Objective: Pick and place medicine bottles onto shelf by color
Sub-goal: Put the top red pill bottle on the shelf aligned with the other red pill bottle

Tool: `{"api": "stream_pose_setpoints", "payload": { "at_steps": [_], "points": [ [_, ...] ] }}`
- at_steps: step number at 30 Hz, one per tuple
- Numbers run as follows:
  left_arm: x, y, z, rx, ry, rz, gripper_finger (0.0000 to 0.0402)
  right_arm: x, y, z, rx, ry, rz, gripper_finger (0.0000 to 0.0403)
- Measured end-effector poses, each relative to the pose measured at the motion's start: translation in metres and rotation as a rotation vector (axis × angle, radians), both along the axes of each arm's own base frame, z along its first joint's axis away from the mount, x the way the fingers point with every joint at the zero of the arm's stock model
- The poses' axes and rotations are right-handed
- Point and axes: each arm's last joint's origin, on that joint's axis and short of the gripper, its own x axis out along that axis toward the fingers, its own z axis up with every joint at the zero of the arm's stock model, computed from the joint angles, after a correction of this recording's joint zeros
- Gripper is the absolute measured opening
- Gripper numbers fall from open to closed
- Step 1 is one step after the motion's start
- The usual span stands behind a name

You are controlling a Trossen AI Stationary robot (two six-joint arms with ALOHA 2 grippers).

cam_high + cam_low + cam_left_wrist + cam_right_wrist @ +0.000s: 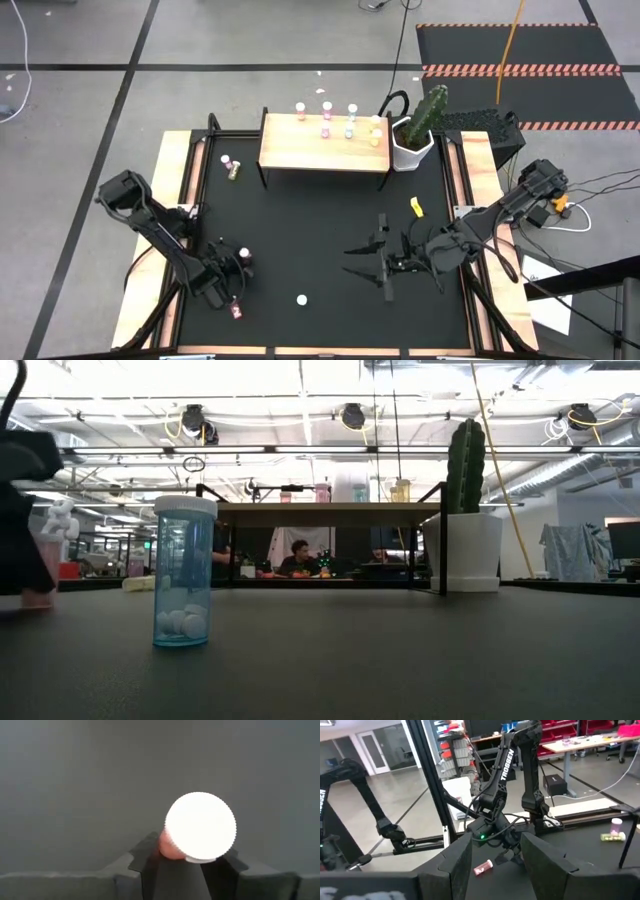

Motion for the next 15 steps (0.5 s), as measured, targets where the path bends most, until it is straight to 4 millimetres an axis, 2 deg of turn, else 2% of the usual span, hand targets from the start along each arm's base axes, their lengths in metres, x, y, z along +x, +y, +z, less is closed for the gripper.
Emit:
{"api": "stream_pose_setpoints", "payload": {
  "at_steps": [7, 15],
  "points": [
    [0.028, -0.002, 0.035, 0.061, -0.014, -0.186, 0.0131, 0.009, -0.018, -0.010, -0.067, 0.101, 0.075, 0.0164],
    [0.082, 0.002, 0.099, 0.207, -0.030, -0.515, 0.0131, 0.031, -0.050, -0.040, -0.072, 0.212, 0.101, 0.0164]
  ]
}}
